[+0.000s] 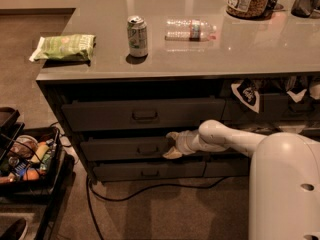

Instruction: Open middle drawer

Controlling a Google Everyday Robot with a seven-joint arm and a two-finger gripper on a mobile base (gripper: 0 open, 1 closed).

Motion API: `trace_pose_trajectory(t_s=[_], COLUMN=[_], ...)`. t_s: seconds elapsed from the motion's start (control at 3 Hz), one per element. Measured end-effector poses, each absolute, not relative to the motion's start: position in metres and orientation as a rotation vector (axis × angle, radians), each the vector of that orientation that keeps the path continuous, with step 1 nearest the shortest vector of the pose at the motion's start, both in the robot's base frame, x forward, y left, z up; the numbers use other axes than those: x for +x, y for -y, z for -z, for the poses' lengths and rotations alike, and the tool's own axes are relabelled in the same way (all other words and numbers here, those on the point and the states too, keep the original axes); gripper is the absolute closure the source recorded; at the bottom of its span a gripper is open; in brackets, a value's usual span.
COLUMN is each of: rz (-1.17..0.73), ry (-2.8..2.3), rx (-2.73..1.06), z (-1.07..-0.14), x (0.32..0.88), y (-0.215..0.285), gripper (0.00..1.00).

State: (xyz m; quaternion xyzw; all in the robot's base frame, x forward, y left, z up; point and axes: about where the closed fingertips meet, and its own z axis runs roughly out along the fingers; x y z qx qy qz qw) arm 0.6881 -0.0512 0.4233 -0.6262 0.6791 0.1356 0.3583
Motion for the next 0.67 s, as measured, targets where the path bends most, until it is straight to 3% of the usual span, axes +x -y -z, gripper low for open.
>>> trace_pose_trajectory(t_s=[0.33,0.67], rz=[-0.354,-0.354], ry=[-1.754,-1.754], rx=[-1.614,-1.614], z=[-0.4246,-0.4249], x=[0.6884,0.6897], y=[0.0513,0.0517], gripper=[0.41,0.34])
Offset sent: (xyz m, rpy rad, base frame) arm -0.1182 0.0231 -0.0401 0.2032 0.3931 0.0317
